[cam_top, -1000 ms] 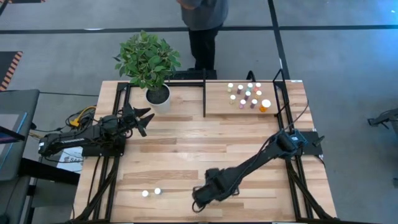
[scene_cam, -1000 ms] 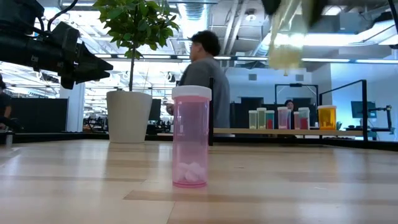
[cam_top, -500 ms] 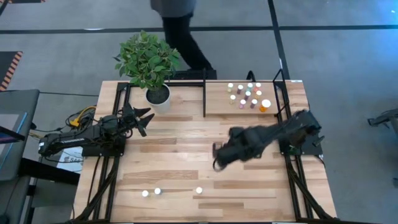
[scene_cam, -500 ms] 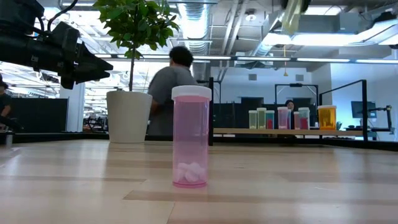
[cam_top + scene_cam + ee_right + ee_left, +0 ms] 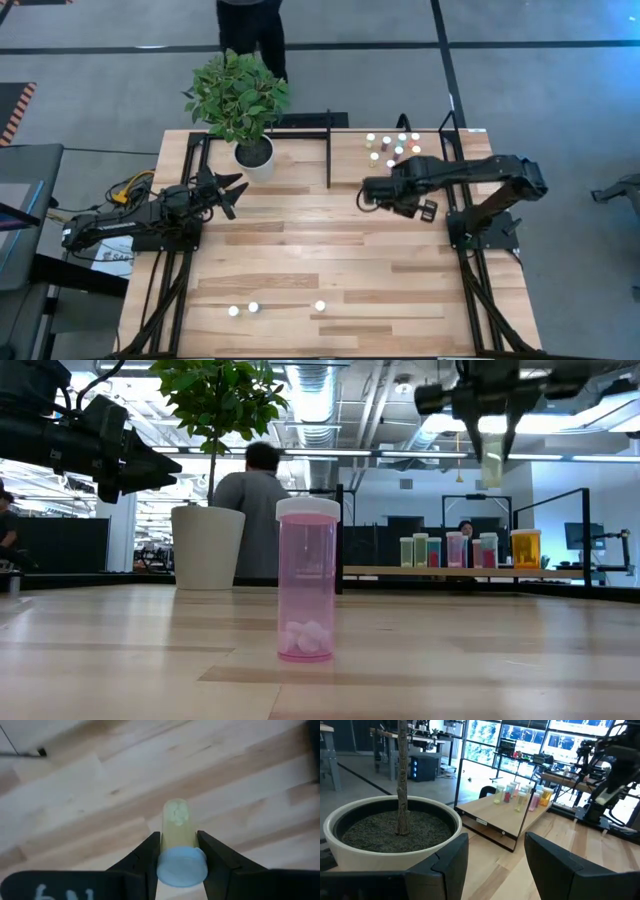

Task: Pick and place medicine bottles onto shelf by color
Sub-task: Put the right yellow pill bottle on the shelf

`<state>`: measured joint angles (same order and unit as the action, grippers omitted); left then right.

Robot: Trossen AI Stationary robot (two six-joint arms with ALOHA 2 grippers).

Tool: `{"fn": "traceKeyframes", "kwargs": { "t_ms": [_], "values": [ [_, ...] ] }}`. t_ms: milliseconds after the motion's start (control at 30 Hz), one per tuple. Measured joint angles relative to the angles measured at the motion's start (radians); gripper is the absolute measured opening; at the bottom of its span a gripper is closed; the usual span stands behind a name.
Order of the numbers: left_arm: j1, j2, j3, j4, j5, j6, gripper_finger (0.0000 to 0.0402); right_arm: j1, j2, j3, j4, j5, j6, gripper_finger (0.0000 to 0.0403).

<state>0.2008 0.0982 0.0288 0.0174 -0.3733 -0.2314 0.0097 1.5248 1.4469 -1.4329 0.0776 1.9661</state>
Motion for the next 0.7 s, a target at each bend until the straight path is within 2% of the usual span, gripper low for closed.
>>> {"fn": "traceKeyframes", "kwargs": {
  "t_ms": [333,700],
  "values": [
    [0.0,0.0,0.0,0.0,0.0,0.0,0.0181,-0.237,0.031,-0.044,0.081,-0.002,-0.03,0.0134],
    [0.0,0.0,0.0,0.0,0.0,0.0,0.0181,-0.57,0.009,-0.044,0.157,-0.05,-0.111,0.0134]
  ]
}}
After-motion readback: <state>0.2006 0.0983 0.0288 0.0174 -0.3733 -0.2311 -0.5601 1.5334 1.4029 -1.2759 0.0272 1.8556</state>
